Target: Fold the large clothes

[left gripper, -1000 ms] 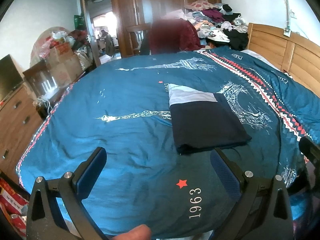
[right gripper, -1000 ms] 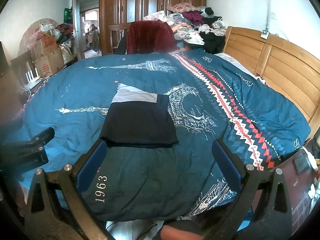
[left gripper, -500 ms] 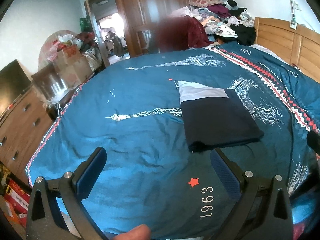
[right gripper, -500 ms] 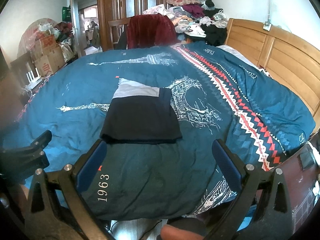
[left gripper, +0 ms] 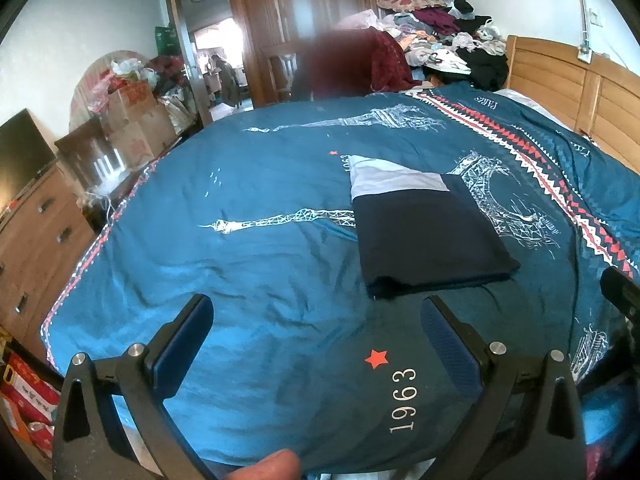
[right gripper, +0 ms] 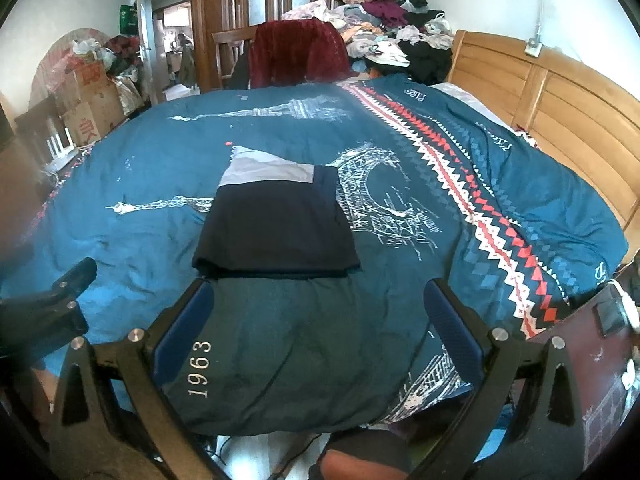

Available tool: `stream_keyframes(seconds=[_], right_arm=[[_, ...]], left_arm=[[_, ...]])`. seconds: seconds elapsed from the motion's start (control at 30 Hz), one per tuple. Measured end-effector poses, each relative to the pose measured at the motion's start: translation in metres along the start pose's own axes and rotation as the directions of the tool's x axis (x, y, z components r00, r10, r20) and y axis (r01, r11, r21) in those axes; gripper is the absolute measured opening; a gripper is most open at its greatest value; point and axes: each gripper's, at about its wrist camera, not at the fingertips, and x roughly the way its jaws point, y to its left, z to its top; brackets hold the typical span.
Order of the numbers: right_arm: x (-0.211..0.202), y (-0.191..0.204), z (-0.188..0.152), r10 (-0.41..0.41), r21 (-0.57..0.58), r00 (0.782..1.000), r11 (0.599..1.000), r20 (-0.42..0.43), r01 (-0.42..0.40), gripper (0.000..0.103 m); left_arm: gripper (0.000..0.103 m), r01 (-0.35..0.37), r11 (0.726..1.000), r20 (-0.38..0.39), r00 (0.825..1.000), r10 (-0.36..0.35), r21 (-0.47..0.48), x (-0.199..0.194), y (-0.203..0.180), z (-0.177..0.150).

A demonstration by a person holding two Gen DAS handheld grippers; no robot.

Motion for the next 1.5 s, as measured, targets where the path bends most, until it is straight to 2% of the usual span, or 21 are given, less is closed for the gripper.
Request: stream_keyframes(seconds=[0.17,0.6,0.73,0.9,1.5], right_arm=[[-0.002,-0.004,-0.001,0.088,0.041,0.996,0.995,0.002,-0.088,0.103],[-0.016,0.001,0.003,0.22,0.029,0.975,0.975,0.039,-0.222,0.103],[-0.016,0.003,0.003,0.2,0.019,0.979,0.979,0.044,-0.201,0.103],[-0.007,0.003,-0.002,0.073,-0.01,0.997,0.997,0.026,-0.072,0.103],[-0.003,0.003,-0.001,-0.001,-0.029,1.0,1.0,0.021,0.002,0.103]], left_arm=[[0.103,-0.012,1.0,0.01,1.0,0.012,0.001,-0.003,-0.002,-0.001],[0.103,-0.05,0.999,0.062,0.997,0.049,0.009,-0.013,-0.002,0.002],[0.103,-0.045,0.999,0.06,0.997,0.045,0.002,-0.014,-0.002,0.002],[0.103,-0.029,1.0,0.037,0.999,0.03,-0.008,-0.011,0.002,0.0],[0.103,0.011,0.999,0.015,1.0,-0.01,-0.031,-0.007,0.009,0.0]])
